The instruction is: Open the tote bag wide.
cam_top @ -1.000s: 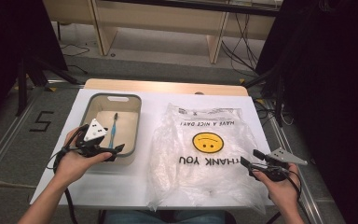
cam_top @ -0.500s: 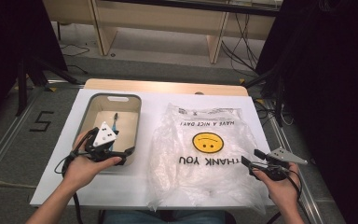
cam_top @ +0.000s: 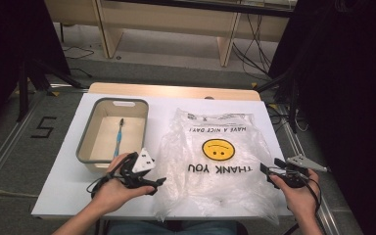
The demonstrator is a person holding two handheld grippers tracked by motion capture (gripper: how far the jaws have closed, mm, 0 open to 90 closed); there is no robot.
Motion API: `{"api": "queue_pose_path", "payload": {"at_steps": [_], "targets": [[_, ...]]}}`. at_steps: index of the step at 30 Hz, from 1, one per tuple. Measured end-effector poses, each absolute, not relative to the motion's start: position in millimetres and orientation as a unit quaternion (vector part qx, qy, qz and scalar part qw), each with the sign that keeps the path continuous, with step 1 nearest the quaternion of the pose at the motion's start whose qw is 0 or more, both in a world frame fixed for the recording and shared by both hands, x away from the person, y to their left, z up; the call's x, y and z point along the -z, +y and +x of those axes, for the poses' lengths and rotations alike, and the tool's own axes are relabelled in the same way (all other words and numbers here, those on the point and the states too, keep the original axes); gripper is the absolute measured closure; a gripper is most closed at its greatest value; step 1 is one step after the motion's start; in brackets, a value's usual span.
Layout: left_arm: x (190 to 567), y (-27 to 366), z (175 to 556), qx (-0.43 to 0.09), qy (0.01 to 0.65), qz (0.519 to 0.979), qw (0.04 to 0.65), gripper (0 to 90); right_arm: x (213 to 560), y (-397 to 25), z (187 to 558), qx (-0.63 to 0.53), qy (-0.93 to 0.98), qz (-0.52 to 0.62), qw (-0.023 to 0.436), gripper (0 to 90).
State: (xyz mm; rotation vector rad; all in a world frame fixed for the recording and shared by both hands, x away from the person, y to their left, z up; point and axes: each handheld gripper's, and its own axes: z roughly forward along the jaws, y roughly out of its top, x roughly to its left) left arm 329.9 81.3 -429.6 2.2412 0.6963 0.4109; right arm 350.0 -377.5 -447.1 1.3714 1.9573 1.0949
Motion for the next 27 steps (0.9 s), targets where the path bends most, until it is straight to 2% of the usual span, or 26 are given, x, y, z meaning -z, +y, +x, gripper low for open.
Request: {"api": "queue_pose_path", "payload": {"at_steps": [7, 12, 18, 21, 23, 24, 27], "targets": [[449.8, 60.1, 325.9, -0.136, 0.265, 0.897, 0.328, 24.5, 448.9, -381.8, 351.1, -0.373, 0.722, 0.530, 0.242, 34.2], [463.0, 46.4, 324.1, -0.132, 0.269, 0.905, 0.301, 25.3, 452.8, -382.1, 351.1, -0.344, 0.734, 0.542, 0.222, 33.9], [477.1, 41.8, 324.9, -0.111, 0.276, 0.916, 0.269, 30.2, 455.8, -380.5, 349.0, -0.308, 0.747, 0.556, 0.194, 35.9], [477.9, 41.7, 326.4, -0.102, 0.281, 0.915, 0.271, 33.3, 457.0, -380.0, 347.8, -0.298, 0.752, 0.559, 0.181, 39.1], [478.5, 42.9, 331.6, -0.074, 0.293, 0.912, 0.279, 37.9, 457.7, -379.7, 347.5, -0.292, 0.756, 0.560, 0.169, 44.7], [478.5, 42.9, 331.6, -0.074, 0.293, 0.912, 0.279, 39.3, 457.7, -379.7, 347.5, -0.292, 0.756, 0.560, 0.169, 44.7], [476.7, 44.1, 337.0, -0.072, 0.307, 0.908, 0.277, 48.5, 460.3, -379.3, 348.6, -0.288, 0.761, 0.563, 0.148, 54.1]]}}
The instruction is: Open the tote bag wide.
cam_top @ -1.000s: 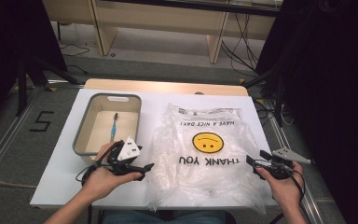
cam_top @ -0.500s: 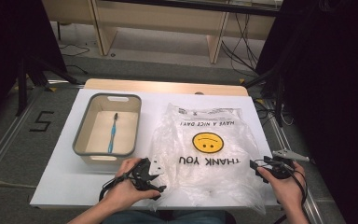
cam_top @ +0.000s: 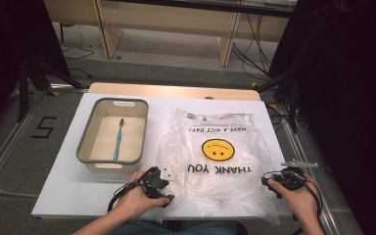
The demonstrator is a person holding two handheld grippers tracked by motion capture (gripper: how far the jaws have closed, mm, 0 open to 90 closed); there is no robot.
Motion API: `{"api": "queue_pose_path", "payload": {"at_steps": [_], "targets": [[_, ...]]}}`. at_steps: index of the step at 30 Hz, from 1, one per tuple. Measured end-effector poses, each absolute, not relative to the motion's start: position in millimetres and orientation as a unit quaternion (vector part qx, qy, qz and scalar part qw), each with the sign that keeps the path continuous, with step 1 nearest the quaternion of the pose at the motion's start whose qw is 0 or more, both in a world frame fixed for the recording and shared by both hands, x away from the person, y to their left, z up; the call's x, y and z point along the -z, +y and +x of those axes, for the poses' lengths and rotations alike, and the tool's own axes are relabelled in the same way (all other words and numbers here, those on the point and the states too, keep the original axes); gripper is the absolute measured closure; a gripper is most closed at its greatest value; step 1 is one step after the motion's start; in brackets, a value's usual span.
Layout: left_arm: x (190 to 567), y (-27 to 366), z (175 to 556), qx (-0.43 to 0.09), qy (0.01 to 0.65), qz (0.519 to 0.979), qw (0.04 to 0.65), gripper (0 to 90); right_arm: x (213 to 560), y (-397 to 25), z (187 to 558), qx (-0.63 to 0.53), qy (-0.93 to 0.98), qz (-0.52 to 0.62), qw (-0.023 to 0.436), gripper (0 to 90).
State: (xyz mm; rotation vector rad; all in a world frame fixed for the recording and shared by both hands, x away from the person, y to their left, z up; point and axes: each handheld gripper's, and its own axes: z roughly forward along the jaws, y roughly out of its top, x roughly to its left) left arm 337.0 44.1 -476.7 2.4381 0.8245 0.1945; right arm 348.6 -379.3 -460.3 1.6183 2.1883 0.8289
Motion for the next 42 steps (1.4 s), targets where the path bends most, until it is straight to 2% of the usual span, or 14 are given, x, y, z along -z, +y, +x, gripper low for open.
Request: {"api": "queue_pose_path", "payload": {"at_steps": [5, 12, 20, 31, 42], "targets": [[475.1, 43.1, 339.4, -0.078, 0.315, 0.907, 0.270, 61.2, 461.9, -378.7, 349.9, -0.281, 0.769, 0.560, 0.129, 70.4], [474.4, 44.4, 345.3, -0.095, 0.312, 0.908, 0.265, 87.9, 461.6, -378.2, 348.3, -0.282, 0.767, 0.567, 0.105, 88.5], [468.6, 46.1, 350.6, -0.123, 0.315, 0.904, 0.260, 89.3, 459.5, -375.5, 348.0, -0.288, 0.764, 0.569, 0.098, 90.0], [451.1, 44.7, 372.7, -0.167, 0.332, 0.888, 0.269, 89.4, 456.4, -375.3, 347.6, -0.305, 0.751, 0.575, 0.112, 90.0], [439.7, 39.3, 400.9, -0.181, 0.356, 0.874, 0.276, 89.3, 451.6, -375.1, 345.8, -0.325, 0.734, 0.583, 0.130, 90.0]]}}
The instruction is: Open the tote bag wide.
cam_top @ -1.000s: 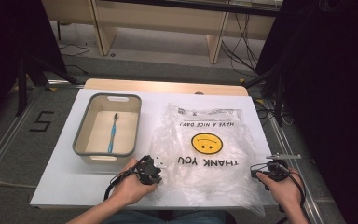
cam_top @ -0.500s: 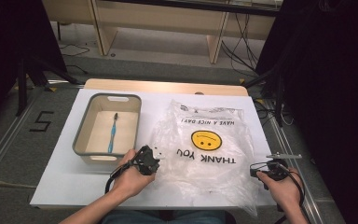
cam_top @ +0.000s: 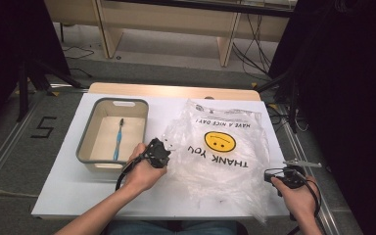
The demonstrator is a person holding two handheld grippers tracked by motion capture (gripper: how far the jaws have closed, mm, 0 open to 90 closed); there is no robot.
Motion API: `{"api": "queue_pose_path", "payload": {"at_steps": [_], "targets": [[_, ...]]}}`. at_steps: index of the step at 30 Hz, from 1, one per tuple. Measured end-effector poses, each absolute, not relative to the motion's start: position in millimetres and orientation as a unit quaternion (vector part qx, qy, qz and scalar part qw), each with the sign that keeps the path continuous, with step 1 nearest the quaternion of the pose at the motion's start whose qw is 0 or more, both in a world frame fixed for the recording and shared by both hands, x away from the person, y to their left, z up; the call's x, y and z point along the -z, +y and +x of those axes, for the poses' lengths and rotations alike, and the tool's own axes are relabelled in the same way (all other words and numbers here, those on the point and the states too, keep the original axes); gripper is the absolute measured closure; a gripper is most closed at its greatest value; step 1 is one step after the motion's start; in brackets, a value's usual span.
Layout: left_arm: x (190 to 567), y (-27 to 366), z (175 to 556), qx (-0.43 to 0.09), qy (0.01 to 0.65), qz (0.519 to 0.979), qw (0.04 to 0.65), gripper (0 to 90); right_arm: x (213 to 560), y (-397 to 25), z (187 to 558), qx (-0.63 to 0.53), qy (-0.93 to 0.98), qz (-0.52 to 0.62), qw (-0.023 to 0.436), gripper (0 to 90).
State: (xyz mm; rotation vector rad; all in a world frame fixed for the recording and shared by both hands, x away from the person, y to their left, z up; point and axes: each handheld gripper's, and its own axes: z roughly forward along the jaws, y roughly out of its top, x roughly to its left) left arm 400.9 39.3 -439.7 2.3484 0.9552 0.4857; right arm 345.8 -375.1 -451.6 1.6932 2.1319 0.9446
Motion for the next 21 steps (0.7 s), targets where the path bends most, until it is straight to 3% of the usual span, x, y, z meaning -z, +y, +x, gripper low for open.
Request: {"api": "queue_pose_path", "payload": {"at_steps": [21], "targets": [[428.6, 29.2, 468.3, -0.211, 0.414, 0.847, 0.259, 88.6, 455.8, -355.2, 345.7, -0.329, 0.753, 0.560, 0.103, 90.0]]}}
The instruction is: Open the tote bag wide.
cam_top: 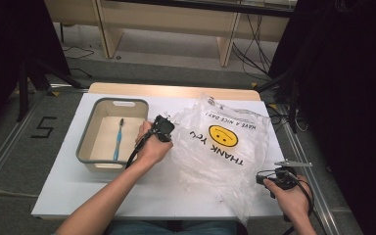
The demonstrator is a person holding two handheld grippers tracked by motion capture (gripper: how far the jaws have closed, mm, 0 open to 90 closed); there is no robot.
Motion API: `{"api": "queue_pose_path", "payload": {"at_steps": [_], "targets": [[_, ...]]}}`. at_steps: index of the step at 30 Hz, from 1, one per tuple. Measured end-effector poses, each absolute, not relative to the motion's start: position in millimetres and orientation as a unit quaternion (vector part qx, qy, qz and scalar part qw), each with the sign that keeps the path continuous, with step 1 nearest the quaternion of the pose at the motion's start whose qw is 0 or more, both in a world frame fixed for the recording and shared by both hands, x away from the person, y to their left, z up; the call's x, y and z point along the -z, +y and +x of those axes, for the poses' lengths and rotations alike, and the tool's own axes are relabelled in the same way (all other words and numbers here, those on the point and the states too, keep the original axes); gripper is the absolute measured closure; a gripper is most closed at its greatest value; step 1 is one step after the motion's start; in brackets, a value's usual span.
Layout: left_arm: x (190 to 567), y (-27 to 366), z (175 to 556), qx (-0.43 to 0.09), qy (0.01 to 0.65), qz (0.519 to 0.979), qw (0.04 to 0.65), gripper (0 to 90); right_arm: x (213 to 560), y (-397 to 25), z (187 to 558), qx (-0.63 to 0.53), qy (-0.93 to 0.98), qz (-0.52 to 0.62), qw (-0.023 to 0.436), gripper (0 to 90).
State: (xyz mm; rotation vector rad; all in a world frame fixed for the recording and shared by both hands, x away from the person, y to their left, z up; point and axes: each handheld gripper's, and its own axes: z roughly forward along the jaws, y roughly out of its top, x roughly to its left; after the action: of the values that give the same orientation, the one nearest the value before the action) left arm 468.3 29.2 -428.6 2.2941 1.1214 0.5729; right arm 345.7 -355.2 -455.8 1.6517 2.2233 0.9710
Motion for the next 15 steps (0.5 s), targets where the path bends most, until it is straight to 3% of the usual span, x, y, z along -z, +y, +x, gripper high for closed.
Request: {"api": "queue_pose_path", "payload": {"at_steps": [7, 10, 15], "targets": [[428.4, 25.6, 475.7, -0.209, 0.424, 0.840, 0.267, 80.6, 458.2, -351.7, 345.1, -0.324, 0.760, 0.556, 0.089, 90.0], [425.2, 26.7, 474.5, -0.232, 0.428, 0.825, 0.287, 59.2, 459.5, -349.0, 344.5, -0.326, 0.762, 0.554, 0.079, 89.9], [415.8, 28.4, 467.6, -0.258, 0.419, 0.819, 0.297, 34.8, 460.4, -343.5, 343.9, -0.332, 0.766, 0.547, 0.065, 87.2]]}}
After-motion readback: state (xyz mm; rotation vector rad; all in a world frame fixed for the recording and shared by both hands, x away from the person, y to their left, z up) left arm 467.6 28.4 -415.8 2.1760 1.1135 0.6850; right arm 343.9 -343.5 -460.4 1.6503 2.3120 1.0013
